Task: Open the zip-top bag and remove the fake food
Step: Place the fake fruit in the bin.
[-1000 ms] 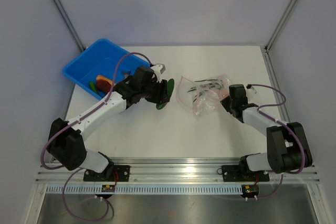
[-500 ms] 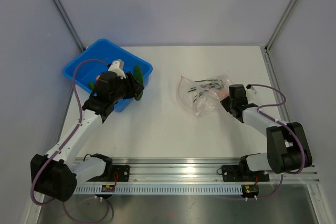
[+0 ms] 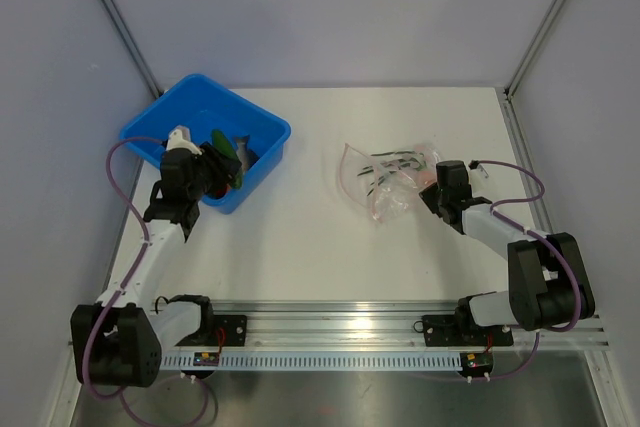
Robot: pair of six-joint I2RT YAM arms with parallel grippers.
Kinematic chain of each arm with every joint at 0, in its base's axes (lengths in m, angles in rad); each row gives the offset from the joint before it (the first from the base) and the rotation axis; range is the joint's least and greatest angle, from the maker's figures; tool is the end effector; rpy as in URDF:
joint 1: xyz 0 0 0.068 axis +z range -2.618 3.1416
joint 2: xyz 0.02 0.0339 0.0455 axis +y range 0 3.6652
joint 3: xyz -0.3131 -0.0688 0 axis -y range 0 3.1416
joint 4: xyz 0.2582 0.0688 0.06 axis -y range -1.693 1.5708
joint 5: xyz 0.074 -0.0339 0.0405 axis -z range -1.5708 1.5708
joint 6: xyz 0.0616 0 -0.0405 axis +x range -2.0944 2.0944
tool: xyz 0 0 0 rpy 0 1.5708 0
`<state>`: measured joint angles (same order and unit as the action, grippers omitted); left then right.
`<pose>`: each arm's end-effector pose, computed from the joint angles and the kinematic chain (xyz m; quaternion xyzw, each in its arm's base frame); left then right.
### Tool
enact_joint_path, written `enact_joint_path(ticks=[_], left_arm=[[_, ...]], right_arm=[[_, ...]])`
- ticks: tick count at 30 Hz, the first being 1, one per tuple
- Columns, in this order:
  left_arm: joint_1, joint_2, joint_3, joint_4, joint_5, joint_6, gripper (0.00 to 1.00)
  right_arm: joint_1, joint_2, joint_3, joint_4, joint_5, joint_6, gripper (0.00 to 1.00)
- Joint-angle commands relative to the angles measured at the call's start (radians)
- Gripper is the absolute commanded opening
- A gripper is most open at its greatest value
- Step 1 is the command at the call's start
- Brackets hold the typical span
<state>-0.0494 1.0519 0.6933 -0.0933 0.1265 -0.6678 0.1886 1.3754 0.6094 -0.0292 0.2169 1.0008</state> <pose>0.2484 -0.0201 0.2920 -0.2254 0.8159 -0.2361 0.4772 0.2783 0.0396 0.1891 0.4011 0.8293 0.1276 0.3675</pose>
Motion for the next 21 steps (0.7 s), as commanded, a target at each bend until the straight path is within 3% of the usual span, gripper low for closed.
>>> enact_joint_path(ticks=[1,8,16,21], left_arm=[[0.020,0.023,0.003,0.112,0.008,-0.019,0.30],[0.074,0.097,-0.008,0.138,0.001,-0.041,0.31],[0.103,0.074,-0.023,0.132,0.005,-0.052,0.38],[0.103,0.057,-0.025,0.124,-0.005,-0.050,0.38]], right_arm=[[-0.006,-0.027,0.009,0.012,-0.013,0.015,0.00],[-0.008,-0.013,0.016,0.009,-0.028,0.019,0.00],[-0.006,-0.018,0.020,0.000,0.025,0.009,0.00],[-0.008,-0.015,0.020,0.002,0.026,0.006,0.00]])
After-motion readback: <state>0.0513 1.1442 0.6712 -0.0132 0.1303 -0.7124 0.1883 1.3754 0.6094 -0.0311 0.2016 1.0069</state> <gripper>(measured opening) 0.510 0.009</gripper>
